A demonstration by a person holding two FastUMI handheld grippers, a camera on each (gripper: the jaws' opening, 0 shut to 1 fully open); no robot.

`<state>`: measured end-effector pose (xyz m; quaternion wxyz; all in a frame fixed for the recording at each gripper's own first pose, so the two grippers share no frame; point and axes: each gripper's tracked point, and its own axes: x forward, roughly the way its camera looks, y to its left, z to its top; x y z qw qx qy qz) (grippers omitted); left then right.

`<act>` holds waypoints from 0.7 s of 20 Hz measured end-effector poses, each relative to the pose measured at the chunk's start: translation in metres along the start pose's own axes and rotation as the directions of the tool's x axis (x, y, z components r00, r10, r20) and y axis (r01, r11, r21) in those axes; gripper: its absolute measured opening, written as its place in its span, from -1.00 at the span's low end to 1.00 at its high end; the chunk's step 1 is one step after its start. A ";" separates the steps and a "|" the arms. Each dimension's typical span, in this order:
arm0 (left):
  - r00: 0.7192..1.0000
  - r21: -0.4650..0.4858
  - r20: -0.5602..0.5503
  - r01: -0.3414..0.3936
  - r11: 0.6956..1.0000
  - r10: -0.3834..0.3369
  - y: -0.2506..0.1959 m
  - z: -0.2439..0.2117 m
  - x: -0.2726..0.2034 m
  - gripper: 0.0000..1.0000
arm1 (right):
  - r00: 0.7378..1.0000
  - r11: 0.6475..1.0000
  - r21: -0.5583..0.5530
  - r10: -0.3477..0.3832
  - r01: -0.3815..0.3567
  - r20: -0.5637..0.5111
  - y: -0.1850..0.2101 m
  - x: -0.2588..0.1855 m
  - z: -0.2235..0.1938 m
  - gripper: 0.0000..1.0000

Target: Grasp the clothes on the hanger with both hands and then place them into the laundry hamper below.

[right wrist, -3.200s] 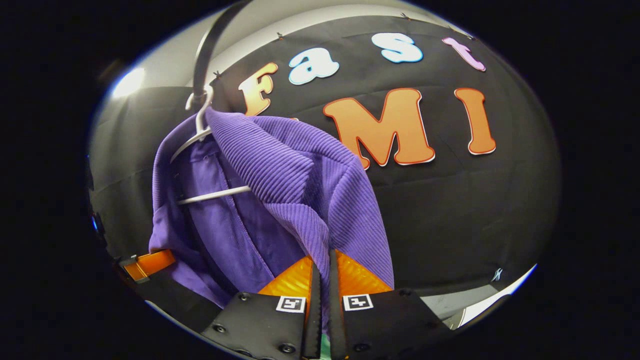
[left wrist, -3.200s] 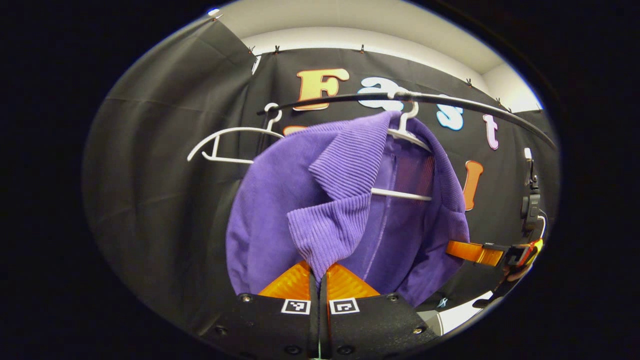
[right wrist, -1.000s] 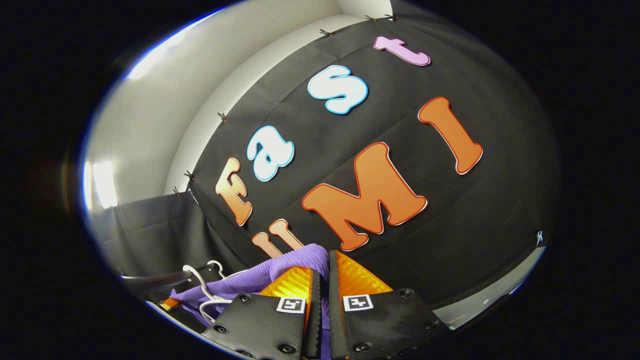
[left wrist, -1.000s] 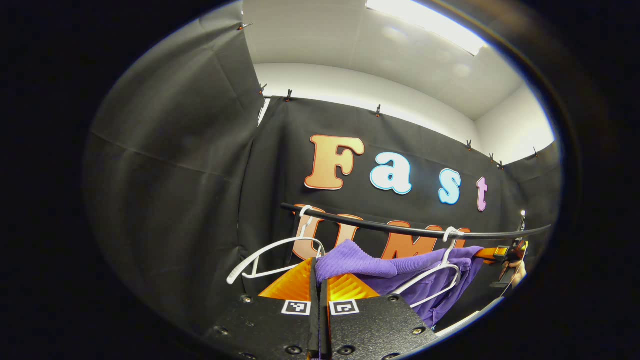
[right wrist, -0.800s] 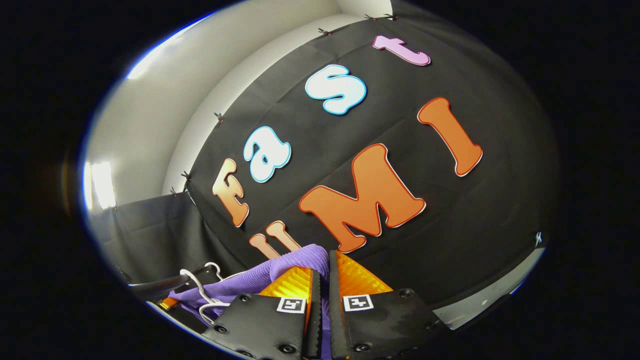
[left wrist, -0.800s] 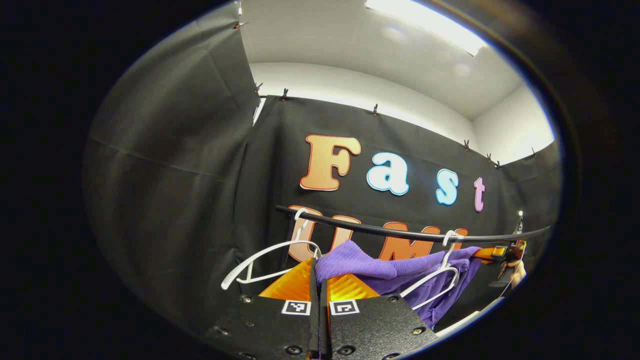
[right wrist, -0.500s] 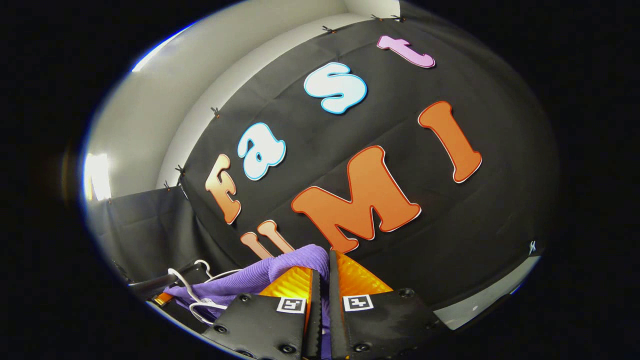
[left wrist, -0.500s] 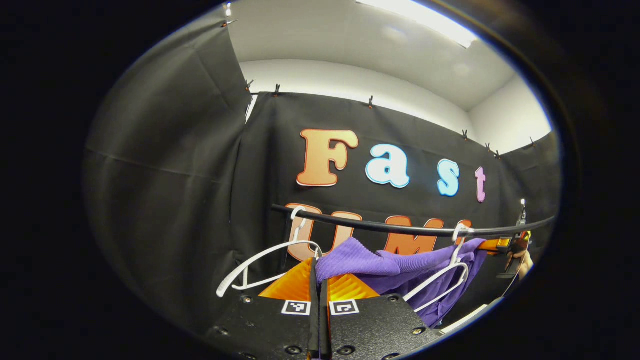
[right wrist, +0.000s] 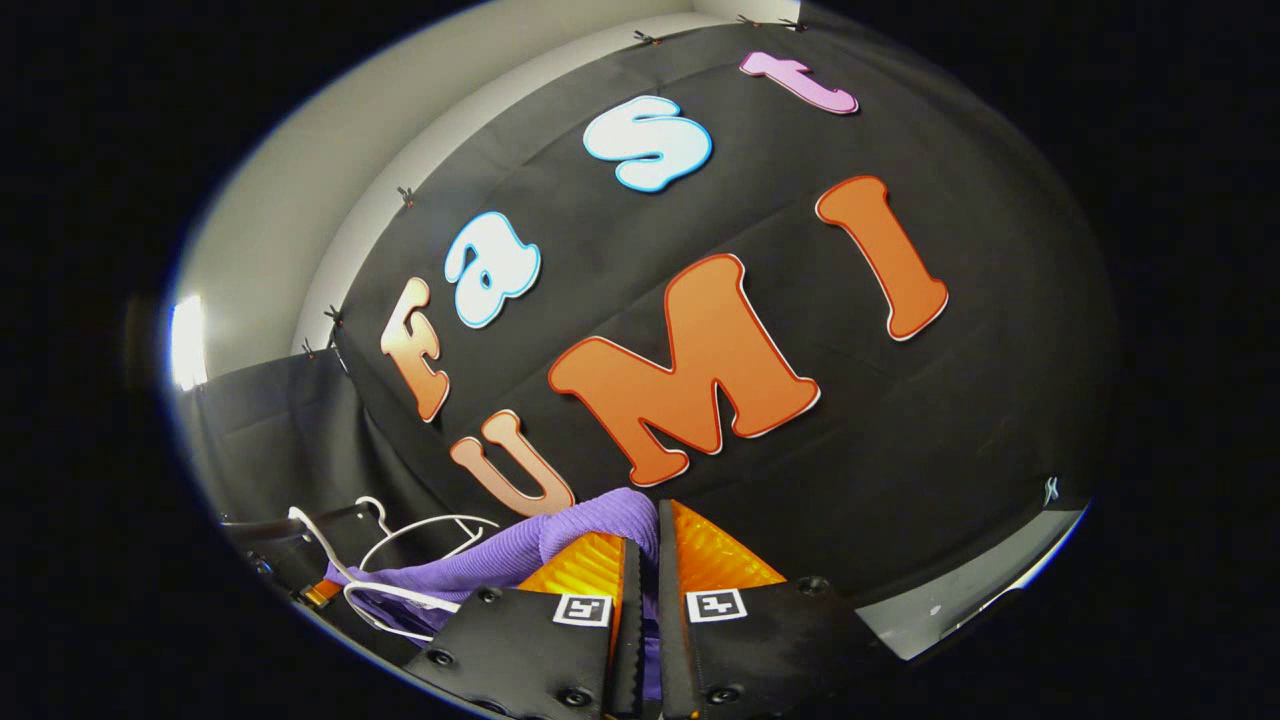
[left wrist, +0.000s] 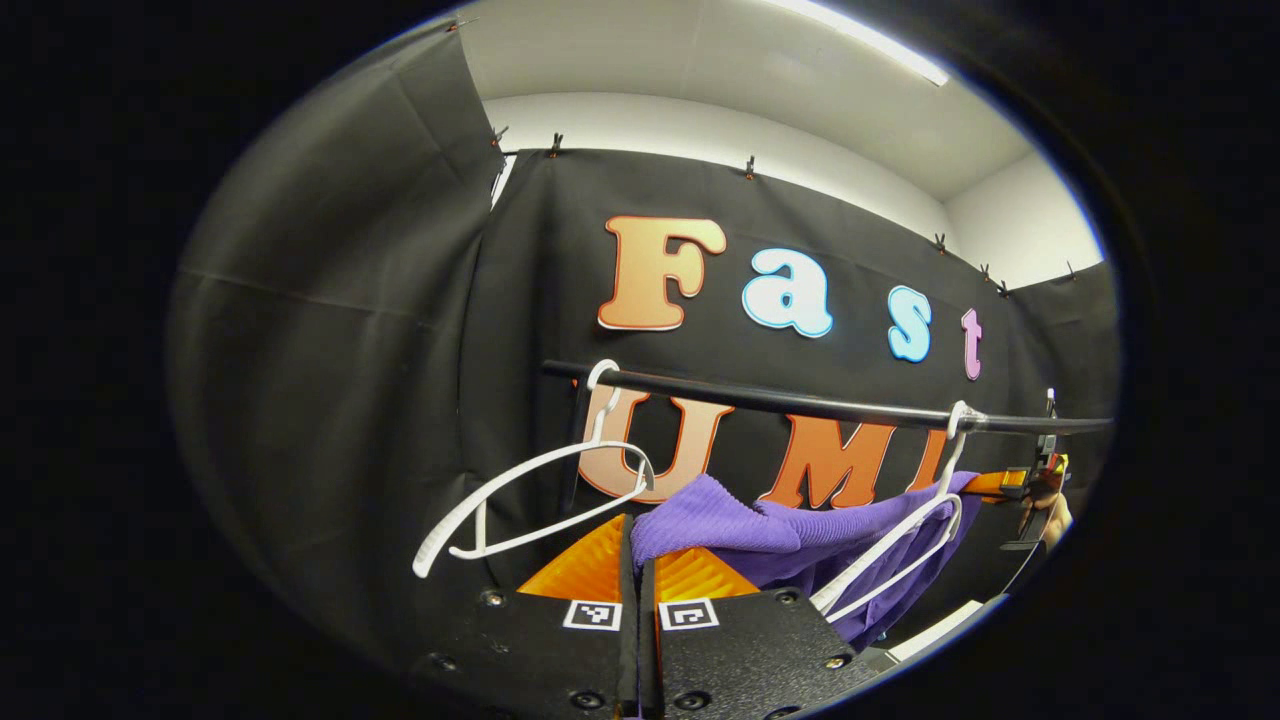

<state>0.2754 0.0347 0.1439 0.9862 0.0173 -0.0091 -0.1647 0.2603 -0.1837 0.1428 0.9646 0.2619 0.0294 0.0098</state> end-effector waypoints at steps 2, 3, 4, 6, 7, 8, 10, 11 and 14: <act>1.000 -0.004 -0.016 -0.010 1.000 0.009 0.004 -0.009 0.001 -0.99 | 1.000 1.000 0.004 -0.011 0.011 -0.018 -0.005 0.003 -0.011 -0.72; 1.000 -0.007 -0.025 -0.013 1.000 0.013 0.006 -0.014 0.001 -0.99 | 0.999 1.000 0.005 -0.017 0.017 -0.028 -0.008 0.005 -0.018 -0.72; 0.999 -0.007 -0.036 -0.018 1.000 0.018 0.008 -0.021 0.002 -0.99 | 0.999 1.000 0.007 -0.024 0.025 -0.040 -0.013 0.004 -0.024 -0.72; 0.998 -0.010 -0.058 -0.025 1.000 0.024 0.012 -0.034 0.000 -0.99 | 0.997 0.999 0.013 -0.039 0.040 -0.061 -0.020 0.005 -0.039 -0.72; 0.997 -0.016 -0.070 -0.028 0.999 0.026 0.013 -0.040 -0.001 -0.99 | 0.996 0.999 0.016 -0.046 0.047 -0.073 -0.023 0.005 -0.046 -0.72; 0.996 -0.023 -0.081 -0.030 0.999 0.028 0.015 -0.046 -0.002 -0.99 | 0.995 0.998 0.018 -0.054 0.055 -0.082 -0.028 0.005 -0.054 -0.72; 0.994 -0.027 -0.108 -0.038 0.999 0.034 0.019 -0.061 -0.004 -0.99 | 0.993 0.997 0.019 -0.069 0.071 -0.101 -0.036 0.003 -0.068 -0.72; 0.992 -0.024 -0.122 -0.041 0.999 0.038 0.022 -0.067 -0.005 -0.99 | 0.991 0.997 0.020 -0.075 0.078 -0.110 -0.039 0.002 -0.075 -0.72; 0.986 -0.015 -0.159 -0.057 0.998 0.054 0.029 -0.087 -0.009 -0.99 | 0.987 0.995 0.032 -0.086 0.091 -0.137 -0.048 -0.004 -0.096 -0.72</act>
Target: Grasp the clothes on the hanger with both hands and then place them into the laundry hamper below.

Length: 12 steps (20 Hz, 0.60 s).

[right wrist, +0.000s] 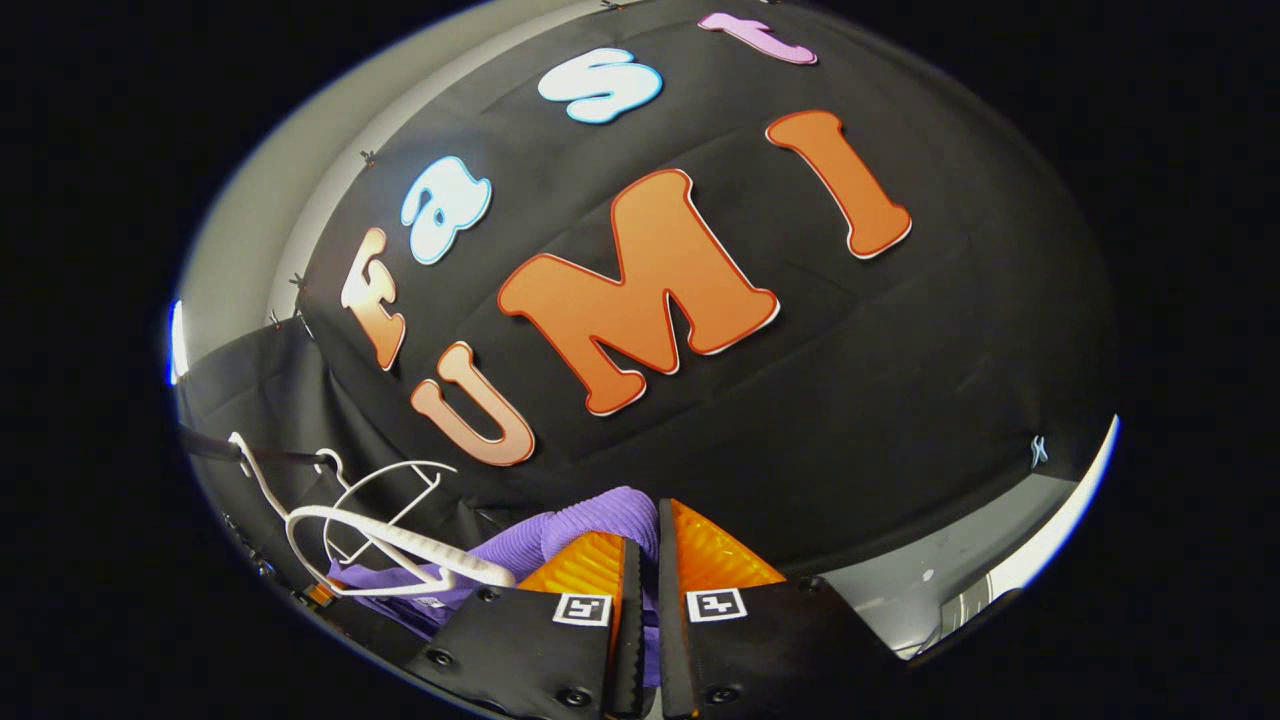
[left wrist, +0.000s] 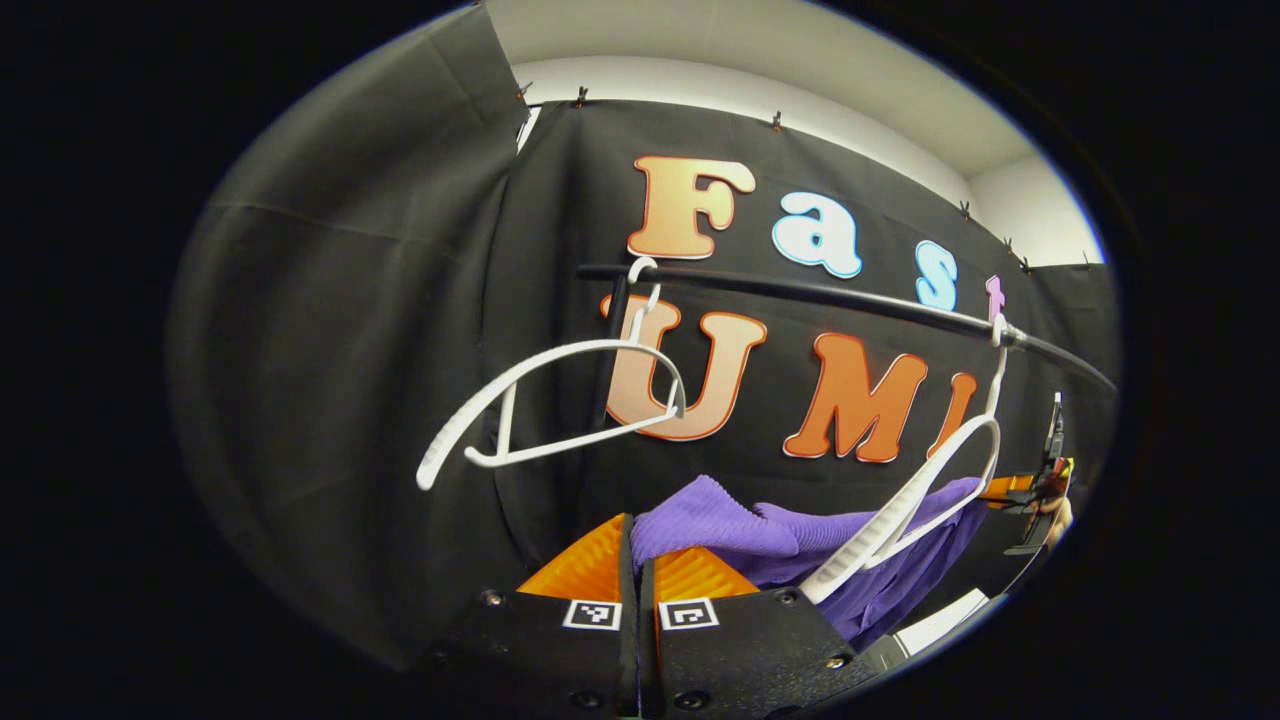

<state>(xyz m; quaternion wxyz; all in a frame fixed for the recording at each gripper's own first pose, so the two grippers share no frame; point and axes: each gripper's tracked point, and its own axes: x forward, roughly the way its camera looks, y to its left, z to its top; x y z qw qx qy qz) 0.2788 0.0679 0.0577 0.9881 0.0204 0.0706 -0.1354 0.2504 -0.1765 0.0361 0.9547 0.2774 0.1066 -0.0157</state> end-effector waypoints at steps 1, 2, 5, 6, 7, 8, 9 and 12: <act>1.000 -0.007 -0.012 -0.003 1.000 0.003 0.002 -0.008 0.000 -0.99 | 1.000 1.000 0.003 -0.006 0.006 -0.009 -0.004 0.000 -0.007 -0.72; 1.000 -0.013 -0.025 -0.008 1.000 0.007 0.004 -0.015 0.002 -0.99 | 1.000 1.000 0.007 -0.012 0.012 -0.019 -0.008 -0.001 -0.015 -0.71; 0.998 -0.018 -0.062 -0.012 1.000 0.011 0.011 -0.037 -0.002 -0.99 | 0.998 1.000 0.011 -0.027 0.027 -0.051 -0.019 -0.007 -0.039 -0.72; 0.997 -0.017 -0.079 -0.014 1.000 0.013 0.012 -0.045 -0.005 -0.99 | 0.998 0.999 0.008 -0.031 0.031 -0.059 -0.024 -0.012 -0.045 -0.72; 0.995 -0.019 -0.095 -0.017 1.000 0.015 0.013 -0.053 -0.010 -0.99 | 0.997 0.999 0.006 -0.036 0.037 -0.067 -0.027 -0.015 -0.053 -0.72; 0.993 -0.025 -0.113 -0.021 0.999 0.018 0.014 -0.059 -0.015 -0.99 | 0.996 0.999 0.005 -0.044 0.045 -0.075 -0.032 -0.019 -0.060 -0.72; 0.992 -0.034 -0.124 -0.022 0.999 0.018 0.011 -0.065 -0.019 -0.99 | 0.995 0.998 0.006 -0.056 0.056 -0.082 -0.036 -0.024 -0.069 -0.71; 0.990 -0.029 -0.142 -0.016 0.999 0.012 -0.001 -0.079 -0.031 -0.99 | 0.993 0.996 0.010 -0.086 0.088 -0.085 -0.047 -0.043 -0.091 -0.71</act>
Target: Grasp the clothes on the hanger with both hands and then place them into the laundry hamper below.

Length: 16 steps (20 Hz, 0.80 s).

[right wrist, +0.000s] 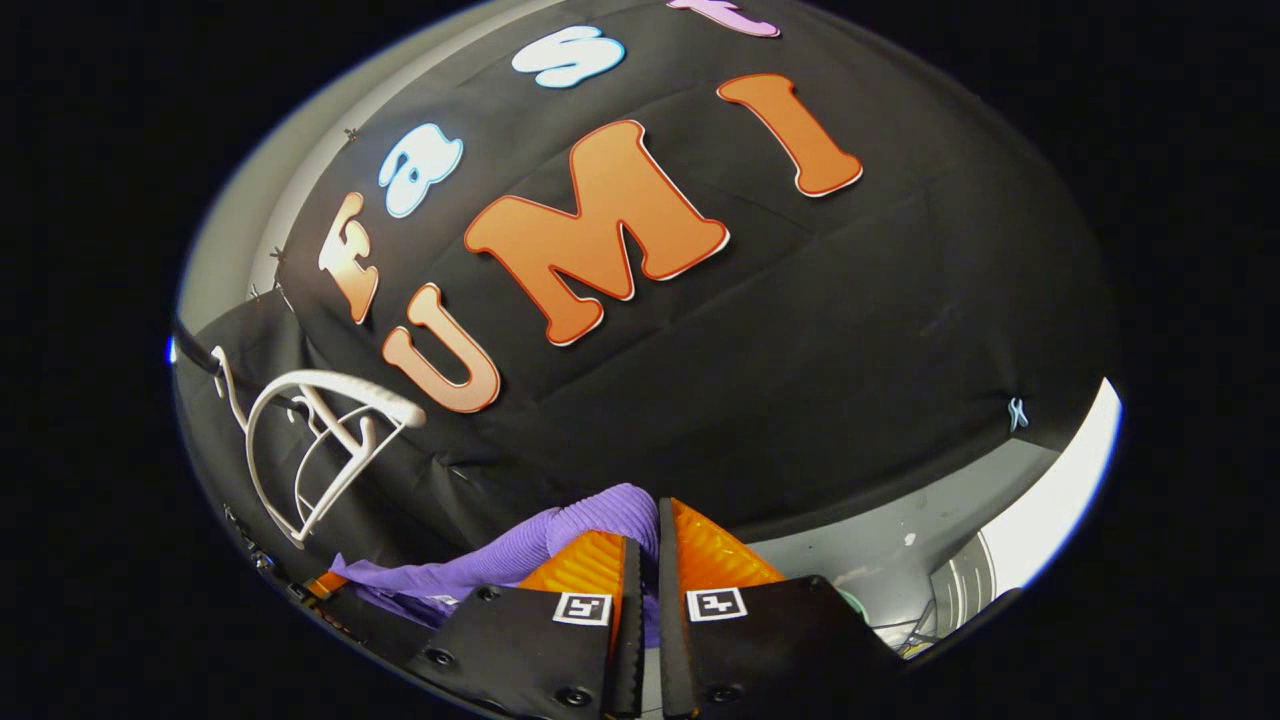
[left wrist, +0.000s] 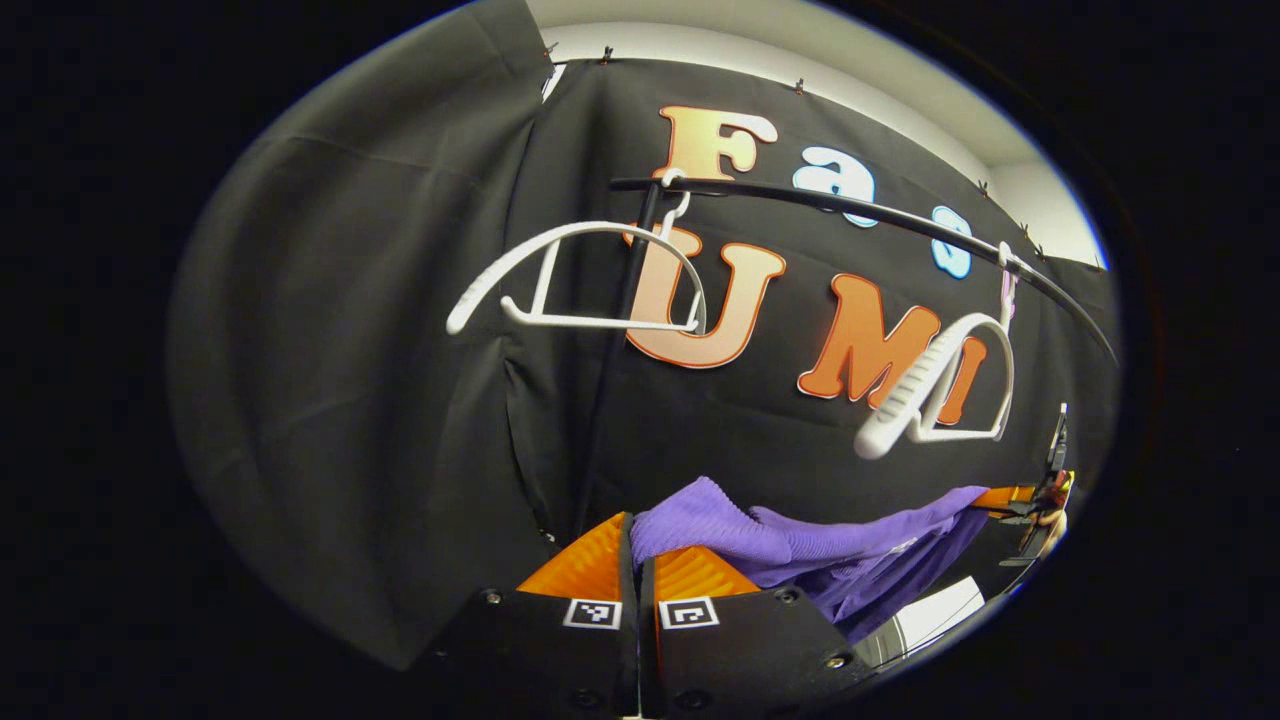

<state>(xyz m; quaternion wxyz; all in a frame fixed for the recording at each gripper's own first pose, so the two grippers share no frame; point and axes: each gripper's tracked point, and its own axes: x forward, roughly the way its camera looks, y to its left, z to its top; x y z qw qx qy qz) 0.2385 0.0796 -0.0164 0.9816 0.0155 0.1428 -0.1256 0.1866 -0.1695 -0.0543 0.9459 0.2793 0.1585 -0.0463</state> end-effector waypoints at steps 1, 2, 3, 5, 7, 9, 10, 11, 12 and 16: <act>1.000 0.014 -0.006 0.006 1.000 -0.006 -0.006 -0.004 -0.003 -0.99 | 1.000 1.000 0.005 -0.006 0.006 -0.002 -0.002 -0.005 -0.009 -0.71; 1.000 0.030 -0.012 0.012 0.999 -0.012 -0.013 -0.009 -0.005 -0.99 | 1.000 1.000 0.010 -0.006 0.006 -0.008 -0.001 -0.011 -0.019 -0.72; 1.000 0.042 -0.019 0.021 0.999 -0.020 -0.020 -0.012 -0.007 -0.99 | 1.000 1.000 0.006 -0.003 0.003 -0.016 0.001 -0.015 -0.028 -0.72; 0.998 0.038 -0.034 0.049 0.998 -0.048 -0.037 -0.022 -0.006 -0.99 | 1.000 1.000 -0.021 -0.008 0.007 -0.027 0.003 -0.022 -0.046 -0.73; 0.996 0.030 -0.052 0.072 0.997 -0.071 -0.051 -0.033 -0.004 -0.99 | 0.999 0.999 -0.040 -0.012 0.010 -0.035 0.008 -0.028 -0.060 -0.73; 0.993 0.007 -0.079 0.090 0.996 -0.089 -0.063 -0.048 -0.002 -0.99 | 0.999 0.999 -0.044 -0.017 0.015 -0.034 0.013 -0.034 -0.071 -0.73; 0.991 -0.005 -0.091 0.101 0.995 -0.101 -0.069 -0.055 -0.001 -0.99 | 0.999 0.999 -0.041 -0.019 0.018 -0.032 0.013 -0.036 -0.076 -0.73; 0.988 -0.013 -0.102 0.113 0.993 -0.114 -0.076 -0.061 -0.001 -0.99 | 0.999 0.999 -0.041 -0.022 0.021 -0.028 0.015 -0.039 -0.080 -0.73; 0.985 -0.012 -0.116 0.127 0.992 -0.127 -0.085 -0.068 -0.001 -0.99 | 0.999 0.999 -0.045 -0.028 0.027 -0.026 0.016 -0.042 -0.084 -0.74; 0.972 0.005 -0.144 0.186 0.982 -0.184 -0.121 -0.083 -0.001 -0.99 | 0.999 0.997 -0.063 -0.043 0.042 -0.018 0.024 -0.052 -0.094 -0.74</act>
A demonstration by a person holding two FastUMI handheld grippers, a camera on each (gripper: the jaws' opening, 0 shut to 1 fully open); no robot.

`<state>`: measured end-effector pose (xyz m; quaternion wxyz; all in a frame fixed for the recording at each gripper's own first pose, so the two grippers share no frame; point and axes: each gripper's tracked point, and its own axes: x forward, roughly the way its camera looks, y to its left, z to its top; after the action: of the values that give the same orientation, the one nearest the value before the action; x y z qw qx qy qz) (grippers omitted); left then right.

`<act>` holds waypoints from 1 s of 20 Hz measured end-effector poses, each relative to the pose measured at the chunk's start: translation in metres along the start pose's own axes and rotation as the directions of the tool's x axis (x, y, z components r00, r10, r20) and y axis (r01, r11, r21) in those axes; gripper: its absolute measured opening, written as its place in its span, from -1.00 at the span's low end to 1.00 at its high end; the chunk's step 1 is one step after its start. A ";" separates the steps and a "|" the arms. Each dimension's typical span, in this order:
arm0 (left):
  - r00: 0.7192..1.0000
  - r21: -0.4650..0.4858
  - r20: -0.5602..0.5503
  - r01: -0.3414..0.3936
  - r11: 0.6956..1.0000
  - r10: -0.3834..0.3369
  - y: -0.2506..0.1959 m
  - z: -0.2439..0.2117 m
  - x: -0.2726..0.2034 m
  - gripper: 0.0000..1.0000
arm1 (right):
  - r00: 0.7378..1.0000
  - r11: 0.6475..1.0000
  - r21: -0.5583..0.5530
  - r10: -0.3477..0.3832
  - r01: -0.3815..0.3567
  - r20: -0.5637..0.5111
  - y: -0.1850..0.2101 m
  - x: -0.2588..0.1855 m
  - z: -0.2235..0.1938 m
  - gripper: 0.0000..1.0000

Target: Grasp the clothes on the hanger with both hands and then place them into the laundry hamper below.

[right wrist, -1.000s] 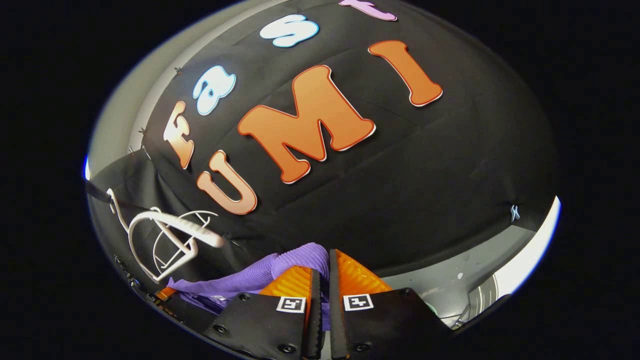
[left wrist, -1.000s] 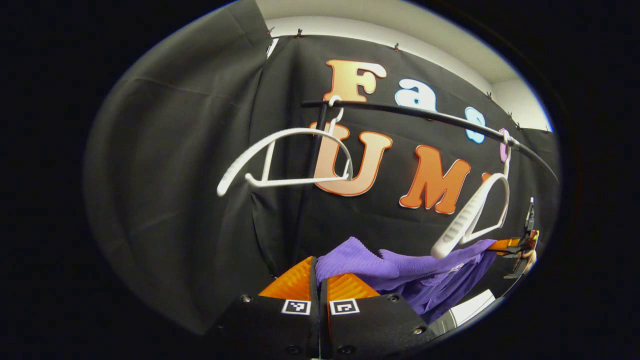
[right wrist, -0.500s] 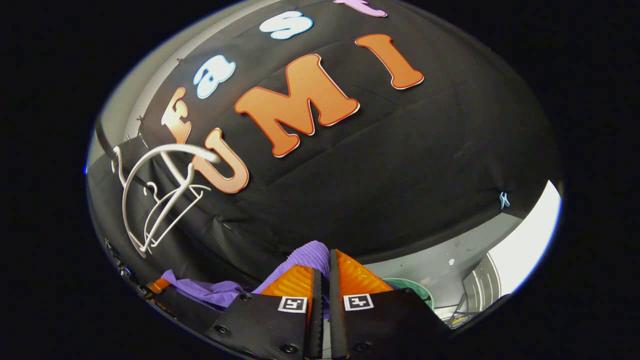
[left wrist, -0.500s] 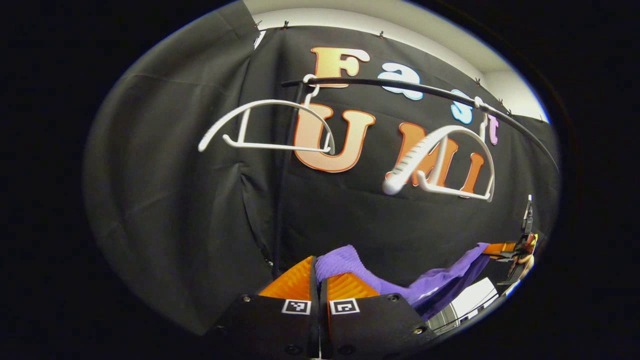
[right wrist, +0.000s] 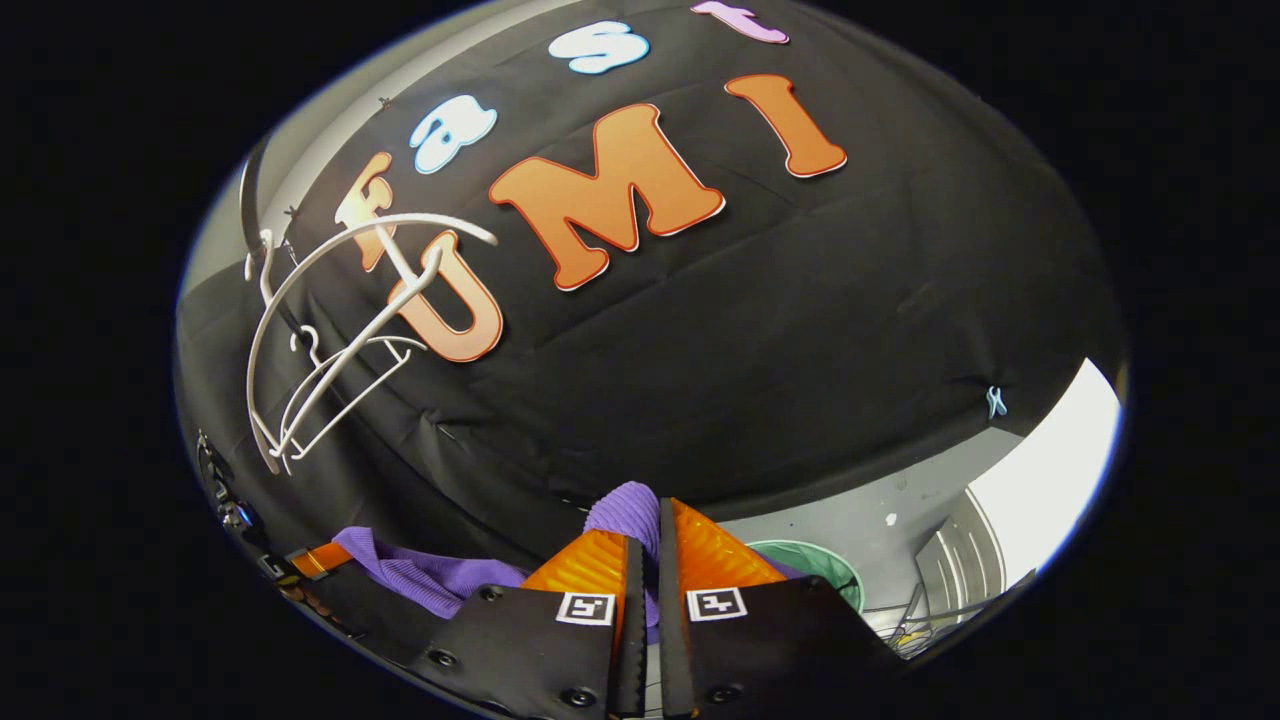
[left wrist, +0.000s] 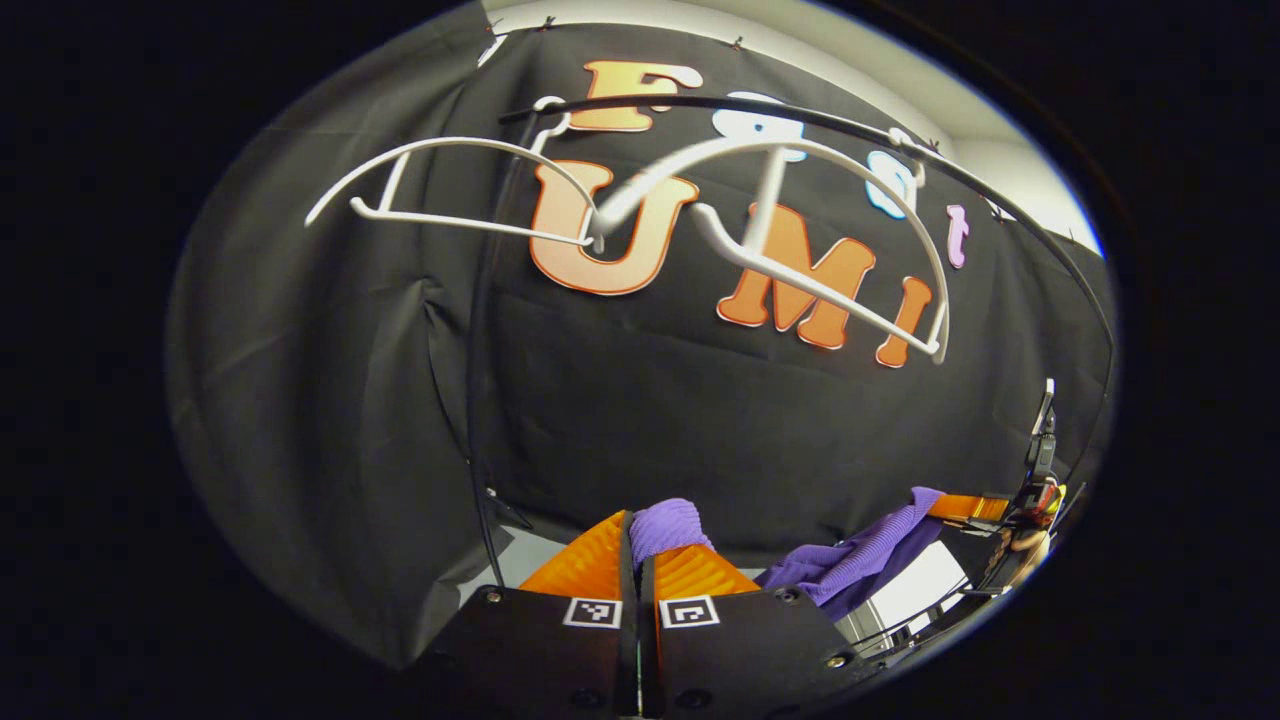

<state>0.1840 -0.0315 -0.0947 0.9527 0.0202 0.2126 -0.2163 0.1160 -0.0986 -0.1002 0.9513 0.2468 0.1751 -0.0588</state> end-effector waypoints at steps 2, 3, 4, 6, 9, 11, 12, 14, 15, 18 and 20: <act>0.999 0.001 -0.014 0.037 0.999 -0.037 -0.022 -0.006 0.008 -0.99 | 1.000 1.000 -0.008 -0.006 0.006 -0.002 0.002 -0.004 -0.006 -0.73; 0.998 0.008 -0.023 0.053 0.999 -0.053 -0.032 -0.010 0.011 -0.99 | 1.000 1.000 -0.016 -0.012 0.012 -0.004 0.003 -0.004 -0.010 -0.73; 0.997 0.017 -0.033 0.068 0.998 -0.068 -0.044 -0.014 0.015 -0.99 | 1.000 1.000 -0.027 -0.016 0.016 -0.008 0.005 -0.006 -0.015 -0.74; 0.994 0.030 -0.055 0.101 0.994 -0.099 -0.065 -0.024 0.024 -0.99 | 0.999 0.998 -0.045 -0.033 0.032 -0.016 0.005 -0.007 -0.023 -0.74; 0.985 0.036 -0.088 0.153 0.988 -0.149 -0.099 -0.036 0.038 -0.99 | 0.998 0.997 -0.055 -0.060 0.059 -0.026 0.001 -0.009 -0.033 -0.73; 0.975 0.028 -0.134 0.182 0.983 -0.177 -0.119 -0.048 0.048 -0.99 | 0.996 0.995 -0.064 -0.077 0.074 -0.038 -0.002 -0.009 -0.041 -0.73; 0.971 0.025 -0.150 0.194 0.981 -0.188 -0.127 -0.053 0.053 -0.99 | 0.995 0.994 -0.069 -0.087 0.084 -0.043 -0.009 -0.012 -0.046 -0.74; 0.964 0.033 -0.173 0.209 0.977 -0.200 -0.136 -0.058 0.065 -0.99 | 0.992 0.991 -0.075 -0.112 0.108 -0.051 -0.018 -0.013 -0.054 -0.73; 0.962 0.042 -0.186 0.212 0.976 -0.201 -0.136 -0.058 0.069 -0.99 | 0.990 0.990 -0.076 -0.126 0.121 -0.057 -0.023 -0.013 -0.058 -0.73; 0.952 0.062 -0.231 0.220 0.974 -0.200 -0.141 -0.075 0.076 -0.99 | 0.982 0.983 -0.081 -0.170 0.164 -0.080 -0.040 -0.010 -0.073 -0.73; 0.942 0.065 -0.272 0.222 0.973 -0.196 -0.145 -0.089 0.083 -0.99 | 0.974 0.977 -0.092 -0.202 0.193 -0.103 -0.052 -0.005 -0.087 -0.74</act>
<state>0.1561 -0.1846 -0.2021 0.8855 0.0710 0.3278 -0.3214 0.0749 -0.1014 -0.1929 0.9388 0.1919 0.2539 -0.1319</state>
